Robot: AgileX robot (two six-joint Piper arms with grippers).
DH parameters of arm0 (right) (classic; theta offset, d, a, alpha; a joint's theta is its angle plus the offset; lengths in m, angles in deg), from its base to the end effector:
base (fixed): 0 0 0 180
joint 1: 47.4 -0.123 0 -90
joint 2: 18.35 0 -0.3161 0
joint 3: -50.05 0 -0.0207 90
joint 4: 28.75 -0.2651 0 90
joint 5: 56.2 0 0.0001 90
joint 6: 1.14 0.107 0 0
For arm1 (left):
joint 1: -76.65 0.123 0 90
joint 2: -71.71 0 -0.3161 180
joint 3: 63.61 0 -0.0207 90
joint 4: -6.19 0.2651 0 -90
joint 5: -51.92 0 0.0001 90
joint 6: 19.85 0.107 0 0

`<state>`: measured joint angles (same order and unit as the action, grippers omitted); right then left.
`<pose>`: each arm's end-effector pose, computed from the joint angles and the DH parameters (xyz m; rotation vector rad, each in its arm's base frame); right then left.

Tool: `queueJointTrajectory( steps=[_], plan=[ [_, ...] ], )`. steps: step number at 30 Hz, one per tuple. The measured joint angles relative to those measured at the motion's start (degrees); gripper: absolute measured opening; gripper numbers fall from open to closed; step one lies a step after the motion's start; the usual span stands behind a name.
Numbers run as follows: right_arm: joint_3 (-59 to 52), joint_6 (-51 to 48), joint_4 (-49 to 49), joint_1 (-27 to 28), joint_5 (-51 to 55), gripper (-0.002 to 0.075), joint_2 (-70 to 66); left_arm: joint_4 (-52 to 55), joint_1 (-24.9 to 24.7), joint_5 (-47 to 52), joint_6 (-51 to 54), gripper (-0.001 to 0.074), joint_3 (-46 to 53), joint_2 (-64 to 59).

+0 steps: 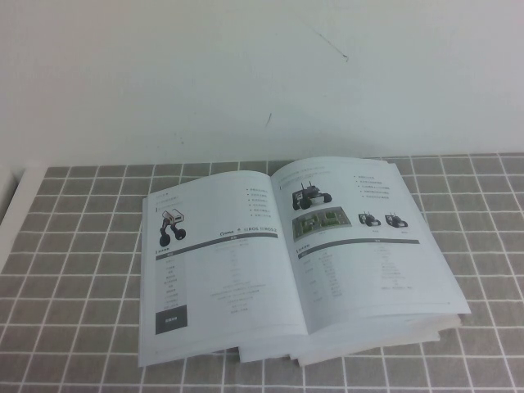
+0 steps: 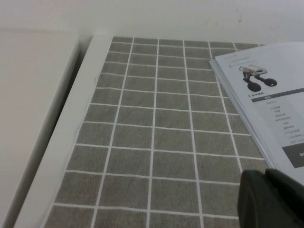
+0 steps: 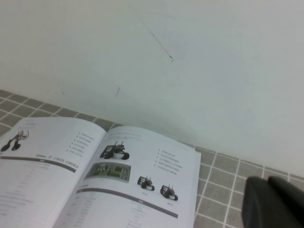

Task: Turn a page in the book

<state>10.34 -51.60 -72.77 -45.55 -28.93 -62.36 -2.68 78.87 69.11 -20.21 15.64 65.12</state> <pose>0.1333 0.0298 0.3675 -0.3521 1.7710 0.1494 0.0532 -0.0028 0.1753 -0.1406 1.7908 -0.1236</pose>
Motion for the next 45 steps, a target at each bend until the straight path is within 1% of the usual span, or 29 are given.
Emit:
queueJointTrajectory(
  steps=[21,26,29,33,37,40,43,45],
  plan=[
    [0.0,0.0,-0.1,0.0,0.1,-0.0003,0.0,0.3,0.8,1.1,0.7,-0.0003,-0.2,0.0],
    [-0.1,0.0,-0.9,-2.3,-0.3,-0.0003,0.0,0.3,0.8,1.2,0.7,-0.0003,-0.2,0.0],
    [-0.2,-0.1,-1.2,-2.6,1.2,-0.0003,0.0,0.3,0.8,1.2,0.7,-0.0003,-0.2,0.0],
    [-1.4,-4.0,5.9,-2.5,1.2,-0.0003,3.4,0.3,0.8,1.2,0.7,-0.0003,-0.2,0.0],
    [-7.4,-5.2,11.3,-2.4,-3.0,-0.0003,10.9,0.3,0.8,1.4,0.7,-0.0003,-0.2,0.0],
    [-16.8,-4.7,12.5,-2.3,-8.9,-0.0003,18.1,0.3,0.8,1.5,0.7,-0.0003,-0.2,0.0],
    [-25.7,-0.3,12.6,-0.9,-12.0,-0.0003,24.7,0.3,0.8,1.5,0.7,-0.0003,-0.3,0.0],
    [-30.6,4.5,12.6,1.0,-12.9,-0.0003,29.0,0.3,0.8,1.5,0.7,-0.0003,-0.3,0.0]
  ],
)
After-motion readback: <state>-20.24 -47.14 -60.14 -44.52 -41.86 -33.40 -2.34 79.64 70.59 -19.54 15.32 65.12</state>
